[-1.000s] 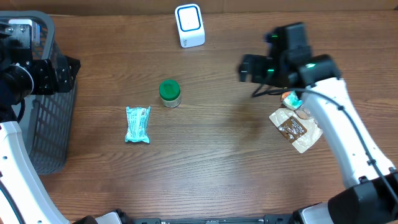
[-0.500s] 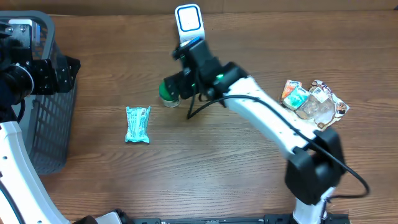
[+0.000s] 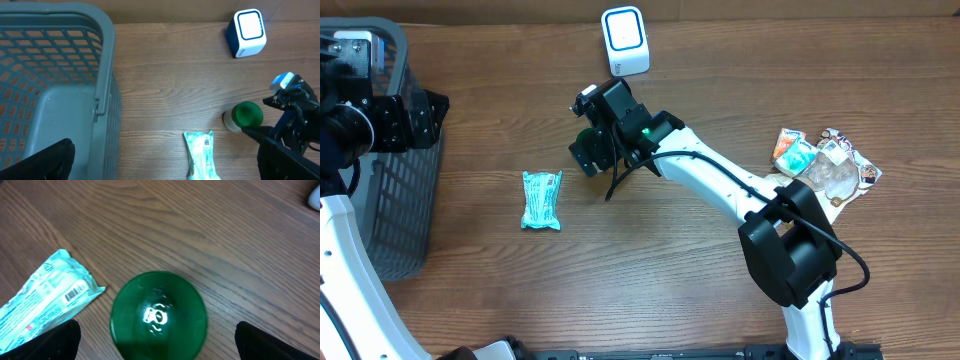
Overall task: Scan the item barcode
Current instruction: 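Move the right gripper over the green-lidded jar, then lower the right gripper and close it on the jar's green lid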
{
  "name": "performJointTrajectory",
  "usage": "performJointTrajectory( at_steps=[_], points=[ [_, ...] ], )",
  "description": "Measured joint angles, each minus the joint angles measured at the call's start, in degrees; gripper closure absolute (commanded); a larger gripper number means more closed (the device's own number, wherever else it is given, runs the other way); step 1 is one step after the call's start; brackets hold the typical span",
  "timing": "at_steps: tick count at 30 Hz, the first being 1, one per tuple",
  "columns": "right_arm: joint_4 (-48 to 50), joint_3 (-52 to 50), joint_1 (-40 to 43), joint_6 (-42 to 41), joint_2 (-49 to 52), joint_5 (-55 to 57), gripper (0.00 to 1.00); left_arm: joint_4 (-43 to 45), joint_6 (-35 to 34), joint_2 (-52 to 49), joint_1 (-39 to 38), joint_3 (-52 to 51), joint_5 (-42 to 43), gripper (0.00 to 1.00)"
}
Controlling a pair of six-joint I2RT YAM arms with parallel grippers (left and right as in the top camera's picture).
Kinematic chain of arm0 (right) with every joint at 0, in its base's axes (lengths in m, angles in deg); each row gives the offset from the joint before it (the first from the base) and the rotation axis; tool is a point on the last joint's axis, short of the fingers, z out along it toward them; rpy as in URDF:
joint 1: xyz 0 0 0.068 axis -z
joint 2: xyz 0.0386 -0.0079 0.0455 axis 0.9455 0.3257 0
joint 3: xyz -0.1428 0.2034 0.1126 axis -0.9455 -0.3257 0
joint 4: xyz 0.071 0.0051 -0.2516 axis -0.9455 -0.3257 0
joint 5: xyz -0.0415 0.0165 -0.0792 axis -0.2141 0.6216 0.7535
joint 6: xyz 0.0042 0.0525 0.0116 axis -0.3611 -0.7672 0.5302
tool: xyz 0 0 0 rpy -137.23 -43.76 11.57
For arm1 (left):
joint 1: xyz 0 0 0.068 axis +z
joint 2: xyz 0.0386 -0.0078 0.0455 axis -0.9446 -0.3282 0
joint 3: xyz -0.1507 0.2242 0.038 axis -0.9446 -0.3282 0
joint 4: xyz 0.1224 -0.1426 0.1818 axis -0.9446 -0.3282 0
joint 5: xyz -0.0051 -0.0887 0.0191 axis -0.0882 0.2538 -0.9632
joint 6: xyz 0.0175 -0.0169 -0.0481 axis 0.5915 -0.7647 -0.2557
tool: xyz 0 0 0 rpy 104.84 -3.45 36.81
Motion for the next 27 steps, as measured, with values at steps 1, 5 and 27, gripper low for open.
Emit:
performJointTrajectory(
  at_steps=[1, 5, 27],
  points=[
    [0.1, 0.0, -0.1, 0.3, 0.2, -0.3, 0.0, 0.0, 0.0, 0.0, 0.0, 0.0, 0.0, 0.0],
    [0.7, 0.0, -0.2, 1.4, 1.9, -0.3, 0.0, 0.0, 0.0, 0.0, 0.0, 0.0, 0.0, 0.0],
    [1.5, 0.5, -0.4, -6.6, 6.1, 5.3, 0.42, 0.0, 0.0, 0.0, 0.0, 0.0, 0.0, 0.0]
  ],
)
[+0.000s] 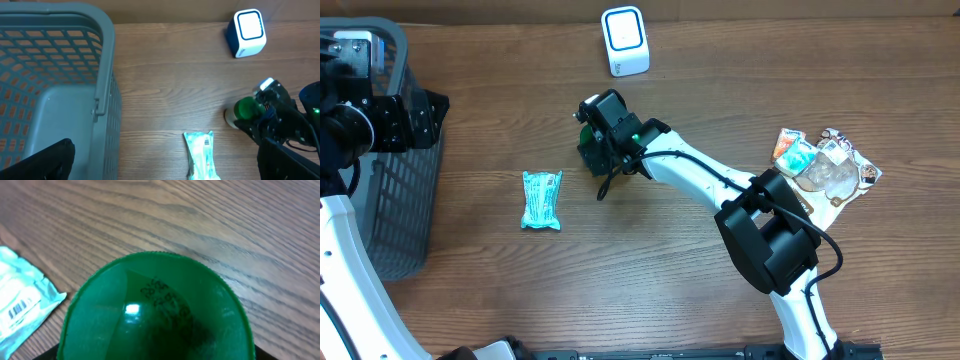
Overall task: Scan the item barcode
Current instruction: 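Lower the right gripper and close it on the jar's green lid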
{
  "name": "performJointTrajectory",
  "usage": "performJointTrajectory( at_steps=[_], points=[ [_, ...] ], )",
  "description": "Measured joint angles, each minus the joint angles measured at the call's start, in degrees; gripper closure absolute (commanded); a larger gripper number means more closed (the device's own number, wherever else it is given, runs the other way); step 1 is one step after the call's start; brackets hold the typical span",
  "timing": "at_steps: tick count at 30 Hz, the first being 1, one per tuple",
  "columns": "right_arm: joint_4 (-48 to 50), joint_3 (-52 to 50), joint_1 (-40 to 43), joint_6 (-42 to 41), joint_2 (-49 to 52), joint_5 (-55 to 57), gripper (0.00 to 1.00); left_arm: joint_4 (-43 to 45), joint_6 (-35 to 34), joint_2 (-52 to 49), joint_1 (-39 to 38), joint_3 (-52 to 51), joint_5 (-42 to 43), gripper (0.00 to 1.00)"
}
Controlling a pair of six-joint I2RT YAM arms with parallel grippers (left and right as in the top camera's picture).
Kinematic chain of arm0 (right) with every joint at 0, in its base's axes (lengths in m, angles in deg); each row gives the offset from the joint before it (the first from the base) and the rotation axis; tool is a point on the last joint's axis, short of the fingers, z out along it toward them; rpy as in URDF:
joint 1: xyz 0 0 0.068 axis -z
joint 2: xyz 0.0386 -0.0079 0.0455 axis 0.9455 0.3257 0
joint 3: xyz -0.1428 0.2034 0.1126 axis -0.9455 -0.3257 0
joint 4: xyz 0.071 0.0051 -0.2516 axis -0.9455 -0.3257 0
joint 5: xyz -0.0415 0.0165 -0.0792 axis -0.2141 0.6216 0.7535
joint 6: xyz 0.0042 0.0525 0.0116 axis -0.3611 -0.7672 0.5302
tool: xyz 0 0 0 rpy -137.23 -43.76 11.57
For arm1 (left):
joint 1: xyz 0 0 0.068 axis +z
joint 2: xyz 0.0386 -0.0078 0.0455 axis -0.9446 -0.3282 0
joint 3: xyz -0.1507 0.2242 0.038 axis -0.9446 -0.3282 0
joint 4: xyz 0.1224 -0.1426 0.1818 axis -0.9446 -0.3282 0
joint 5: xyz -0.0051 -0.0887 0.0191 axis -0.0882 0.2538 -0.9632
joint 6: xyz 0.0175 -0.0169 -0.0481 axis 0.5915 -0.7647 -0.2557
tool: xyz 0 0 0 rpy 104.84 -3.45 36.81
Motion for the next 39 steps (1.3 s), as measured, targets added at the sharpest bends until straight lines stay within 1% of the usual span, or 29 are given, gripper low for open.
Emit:
performJointTrajectory(
  at_steps=[2, 4, 8, 11, 15, 19, 23, 26, 29, 33, 36, 38, 39],
  points=[
    [-1.4, 0.5, 0.0, -3.7, -0.1, 1.5, 0.52, 0.0, 0.0, 0.0, 0.0, 0.0, 0.0, 0.01],
    [-3.9, 0.6, 0.0, -8.2, -0.7, 3.5, 0.54, 0.0, 0.0, 0.0, 0.0, 0.0, 0.0, 0.01],
    [-9.9, 0.6, 0.0, -15.8, -2.1, 7.0, 0.54, 0.0, 0.0, 0.0, 0.0, 0.0, 0.0, 0.01],
    [-15.3, 0.6, 0.0, -21.9, -3.2, 9.9, 0.51, 0.0, 0.0, 0.0, 0.0, 0.0, 0.0, 0.01],
    [-23.5, 0.6, 0.0, -32.6, -4.3, 14.2, 0.48, 0.0, 0.0, 0.0, 0.0, 0.0, 0.0, 0.01],
    [-28.2, 0.6, 0.0, -43.3, -4.6, 18.4, 0.46, 0.0, 0.0, 0.0, 0.0, 0.0, 0.0, 0.0],
    [-27.1, 0.6, 0.0, -51.8, -4.6, 20.2, 0.45, 0.0, 0.0, 0.0, 0.0, 0.0, 0.0, 0.01],
    [-25.2, -0.2, 0.0, -59.5, -4.6, 20.8, 0.46, 0.0, 0.0, 0.0, 0.0, 0.0, 0.0, 0.0],
    [-23.6, -2.1, -0.1, -69.2, -4.9, 22.3, 0.46, 0.0, 0.0, 0.0, 0.0, 0.0, 0.0, 0.0],
    [-21.5, -4.8, -0.1, -80.0, -6.3, 23.6, 0.46, 0.0, 0.0, 0.0, 0.0, 0.0, 0.0, 0.01],
    [-20.8, -5.6, -0.1, -85.1, -6.8, 24.1, 0.45, 0.0, 0.0, 0.0, 0.0, 0.0, 0.0, 0.0],
    [-20.7, -5.6, -0.1, -87.0, -6.8, 24.4, 0.4, 0.0, 0.0, 0.0, 0.0, 0.0, 0.0, 0.0],
    [-20.6, -5.6, -0.1, -87.5, -6.8, 24.4, 0.32, 0.0, 0.0, 0.0, 0.0, 0.0, 0.0, 0.01]
  ],
)
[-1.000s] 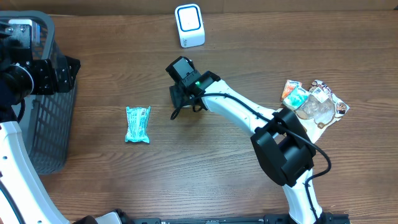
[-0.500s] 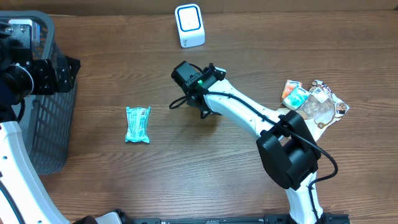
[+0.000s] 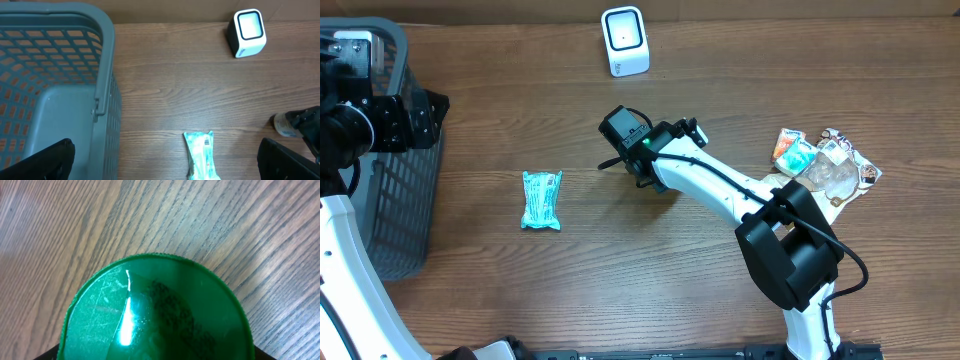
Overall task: Scan the item barcode
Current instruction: 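Lower the right gripper and close it on the jar's green lid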
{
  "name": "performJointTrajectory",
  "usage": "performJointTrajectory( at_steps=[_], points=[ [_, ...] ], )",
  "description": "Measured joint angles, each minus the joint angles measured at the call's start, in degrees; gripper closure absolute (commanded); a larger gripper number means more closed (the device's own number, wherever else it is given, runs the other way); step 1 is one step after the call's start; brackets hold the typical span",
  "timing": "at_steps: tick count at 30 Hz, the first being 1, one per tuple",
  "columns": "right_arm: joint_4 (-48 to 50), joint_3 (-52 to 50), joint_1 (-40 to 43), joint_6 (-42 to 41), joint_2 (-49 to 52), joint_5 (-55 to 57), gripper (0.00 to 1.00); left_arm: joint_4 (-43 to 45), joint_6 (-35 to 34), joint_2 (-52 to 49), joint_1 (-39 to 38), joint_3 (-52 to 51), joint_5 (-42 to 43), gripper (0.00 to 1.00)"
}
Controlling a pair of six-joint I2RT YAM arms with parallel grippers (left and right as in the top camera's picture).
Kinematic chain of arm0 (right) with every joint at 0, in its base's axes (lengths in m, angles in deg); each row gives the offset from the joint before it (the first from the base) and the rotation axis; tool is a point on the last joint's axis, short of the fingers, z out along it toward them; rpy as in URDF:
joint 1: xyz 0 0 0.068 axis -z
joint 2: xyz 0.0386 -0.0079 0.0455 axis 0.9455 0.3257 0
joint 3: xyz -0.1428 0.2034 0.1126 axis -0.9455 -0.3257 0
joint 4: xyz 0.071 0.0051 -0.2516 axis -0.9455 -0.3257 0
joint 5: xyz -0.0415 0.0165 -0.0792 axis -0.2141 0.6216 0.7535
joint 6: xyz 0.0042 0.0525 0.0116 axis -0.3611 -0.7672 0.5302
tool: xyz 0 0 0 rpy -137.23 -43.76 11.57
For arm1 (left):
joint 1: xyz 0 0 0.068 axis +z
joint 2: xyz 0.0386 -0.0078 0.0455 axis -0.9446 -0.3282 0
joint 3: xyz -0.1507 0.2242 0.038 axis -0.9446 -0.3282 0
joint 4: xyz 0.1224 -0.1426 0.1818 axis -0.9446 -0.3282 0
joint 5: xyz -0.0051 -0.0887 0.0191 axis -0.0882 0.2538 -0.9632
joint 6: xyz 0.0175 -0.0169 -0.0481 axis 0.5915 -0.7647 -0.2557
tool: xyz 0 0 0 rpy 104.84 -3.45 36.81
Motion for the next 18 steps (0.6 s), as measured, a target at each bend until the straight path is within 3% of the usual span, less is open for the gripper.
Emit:
performJointTrajectory(
  at_steps=[3, 7, 18],
  points=[
    [1.8, -0.5, 0.0, 0.1, 0.0, -0.5, 0.16, 0.0, 0.0, 0.0, 0.0, 0.0, 0.0, 0.0],
    [3.1, -1.1, 0.0, 4.5, 0.1, -1.8, 0.09, 0.0, 0.0, 0.0, 0.0, 0.0, 0.0, 0.0],
    [-6.0, 7.6, -0.2, 20.7, 0.0, -2.5, 0.08, 0.0, 0.0, 0.0, 0.0, 0.0, 0.0, 0.0]
  ],
)
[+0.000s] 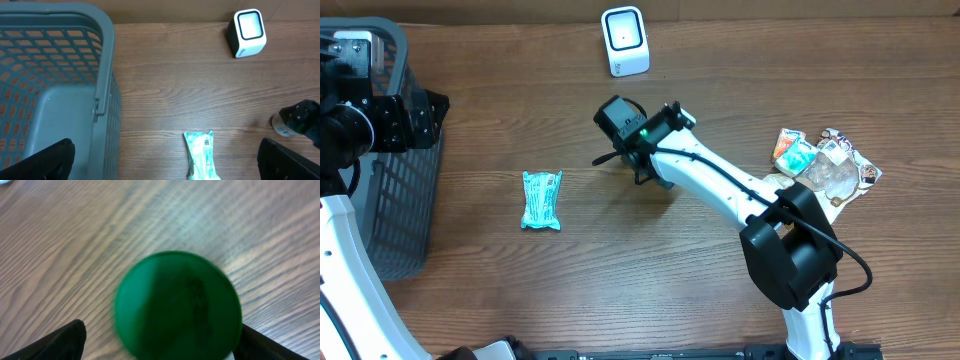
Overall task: Scan the item barcode
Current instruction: 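Lower the right gripper and close it on the jar's green lid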
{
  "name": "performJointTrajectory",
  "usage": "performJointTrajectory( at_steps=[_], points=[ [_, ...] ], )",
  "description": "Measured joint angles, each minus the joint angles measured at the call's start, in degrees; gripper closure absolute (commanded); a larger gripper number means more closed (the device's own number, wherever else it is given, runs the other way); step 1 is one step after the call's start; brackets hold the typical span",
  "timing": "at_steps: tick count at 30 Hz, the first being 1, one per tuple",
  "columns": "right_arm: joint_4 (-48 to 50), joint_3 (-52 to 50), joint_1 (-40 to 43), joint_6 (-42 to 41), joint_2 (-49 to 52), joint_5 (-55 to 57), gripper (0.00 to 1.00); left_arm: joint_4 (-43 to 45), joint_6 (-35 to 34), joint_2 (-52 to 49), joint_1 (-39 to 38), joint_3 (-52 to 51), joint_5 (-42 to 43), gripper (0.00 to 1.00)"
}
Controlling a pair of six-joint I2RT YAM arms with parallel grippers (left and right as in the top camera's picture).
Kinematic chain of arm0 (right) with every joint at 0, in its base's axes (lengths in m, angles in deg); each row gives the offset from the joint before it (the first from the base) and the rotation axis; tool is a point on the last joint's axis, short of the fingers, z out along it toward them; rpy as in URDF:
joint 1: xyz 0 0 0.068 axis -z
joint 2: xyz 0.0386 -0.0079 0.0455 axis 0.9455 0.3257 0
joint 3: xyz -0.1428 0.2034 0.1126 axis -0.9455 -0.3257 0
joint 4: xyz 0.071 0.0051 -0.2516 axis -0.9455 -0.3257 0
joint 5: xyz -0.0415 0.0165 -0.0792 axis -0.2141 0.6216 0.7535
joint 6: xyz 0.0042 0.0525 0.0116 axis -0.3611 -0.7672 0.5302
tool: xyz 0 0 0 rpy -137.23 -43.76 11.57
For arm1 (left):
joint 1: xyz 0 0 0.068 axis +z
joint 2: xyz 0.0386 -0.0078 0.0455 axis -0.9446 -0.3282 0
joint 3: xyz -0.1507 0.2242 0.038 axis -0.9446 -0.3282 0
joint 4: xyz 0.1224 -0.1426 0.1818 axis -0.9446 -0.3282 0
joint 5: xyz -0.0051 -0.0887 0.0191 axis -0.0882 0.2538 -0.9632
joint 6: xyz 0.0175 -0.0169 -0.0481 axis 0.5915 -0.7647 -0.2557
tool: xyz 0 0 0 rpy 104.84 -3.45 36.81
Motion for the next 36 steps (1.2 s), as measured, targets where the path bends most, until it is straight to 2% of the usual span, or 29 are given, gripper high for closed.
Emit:
performJointTrajectory(
  at_steps=[3, 5, 8, 14, 18, 22, 28, 36],
  points=[
    [-2.6, 2.9, 0.0, 8.8, -0.5, -0.4, 0.05, 0.0, 0.0, 0.0, 0.0, 0.0, 0.0, 0.0],
    [-4.0, 4.3, 0.0, 19.1, -1.5, -1.4, 0.01, 0.0, 0.0, 0.0, 0.0, 0.0, 0.0, 0.01],
    [-6.6, 5.0, 0.1, 30.7, -3.1, -2.6, 0.0, 0.0, 0.0, 0.0, 0.0, 0.0, 0.0, 0.0],
    [-8.1, 5.0, 2.1, 47.4, -3.9, -5.7, 0.0, 0.0, 0.0, 0.0, 0.0, 0.0, 0.0, 0.0],
    [-5.8, 5.0, 6.9, 61.2, -3.9, -13.8, 0.0, 0.0, 0.0, 0.0, 0.0, 0.0, 0.0, 0.0],
    [-3.4, 4.9, 12.4, 70.3, -3.9, -22.8, 0.0, 0.0, 0.0, 0.0, 0.0, 0.0, 0.0, 0.0],
    [-2.6, 3.8, 17.4, 78.2, -3.8, -34.2, 0.0, 0.0, 0.0, 0.0, 0.0, 0.0, 0.0, 0.0],
    [-1.3, 3.8, 16.1, 78.4, -1.1, -39.1, 0.02, 0.0, 0.0, 0.0, 0.0, 0.0, 0.0, 0.0]
  ],
)
